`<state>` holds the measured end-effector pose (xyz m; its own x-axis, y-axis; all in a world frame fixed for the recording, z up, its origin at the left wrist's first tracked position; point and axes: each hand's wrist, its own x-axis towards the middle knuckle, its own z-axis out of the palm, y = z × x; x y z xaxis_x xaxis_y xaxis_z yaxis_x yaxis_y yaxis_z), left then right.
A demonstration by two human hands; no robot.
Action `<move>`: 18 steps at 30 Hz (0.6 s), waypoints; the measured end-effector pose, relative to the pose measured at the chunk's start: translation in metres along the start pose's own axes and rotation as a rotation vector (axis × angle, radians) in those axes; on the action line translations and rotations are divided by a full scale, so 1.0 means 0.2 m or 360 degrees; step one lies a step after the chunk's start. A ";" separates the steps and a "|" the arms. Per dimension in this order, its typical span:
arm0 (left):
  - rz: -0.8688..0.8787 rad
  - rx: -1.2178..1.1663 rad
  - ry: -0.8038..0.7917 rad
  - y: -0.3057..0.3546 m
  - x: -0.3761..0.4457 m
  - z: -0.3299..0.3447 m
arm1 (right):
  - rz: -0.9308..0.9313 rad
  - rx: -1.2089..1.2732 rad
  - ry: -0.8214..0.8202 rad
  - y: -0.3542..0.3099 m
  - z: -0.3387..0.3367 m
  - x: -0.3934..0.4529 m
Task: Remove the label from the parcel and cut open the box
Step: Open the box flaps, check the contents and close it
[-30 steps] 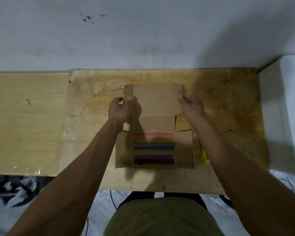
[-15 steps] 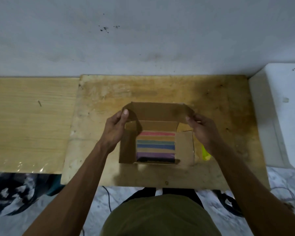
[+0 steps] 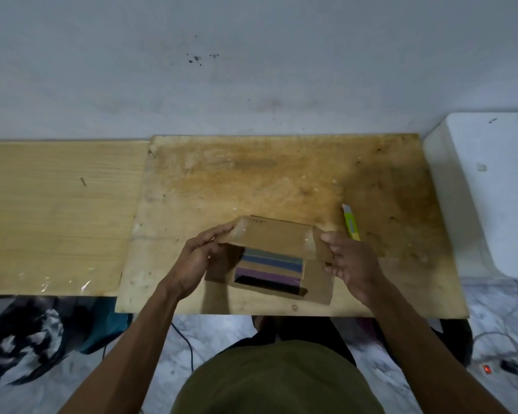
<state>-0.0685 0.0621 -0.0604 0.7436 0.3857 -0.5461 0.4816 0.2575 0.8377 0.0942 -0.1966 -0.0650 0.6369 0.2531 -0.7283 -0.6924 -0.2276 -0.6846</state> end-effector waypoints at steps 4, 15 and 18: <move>-0.0056 -0.0067 -0.0005 0.02 -0.04 0.05 | -0.0092 -0.0099 0.0120 0.08 0.02 -0.02; -0.0190 -0.0262 0.0153 0.00 -0.14 0.16 | -0.0143 -0.0191 0.0194 0.09 0.06 -0.03; -0.0242 -0.0258 0.0359 -0.01 -0.12 0.18 | -0.0155 -0.0272 0.0141 0.07 0.05 0.02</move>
<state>-0.0705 0.0194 -0.0494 0.5388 0.5140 -0.6675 0.4855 0.4581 0.7446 0.0842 -0.1902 -0.0774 0.7306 0.2000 -0.6528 -0.5631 -0.3643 -0.7418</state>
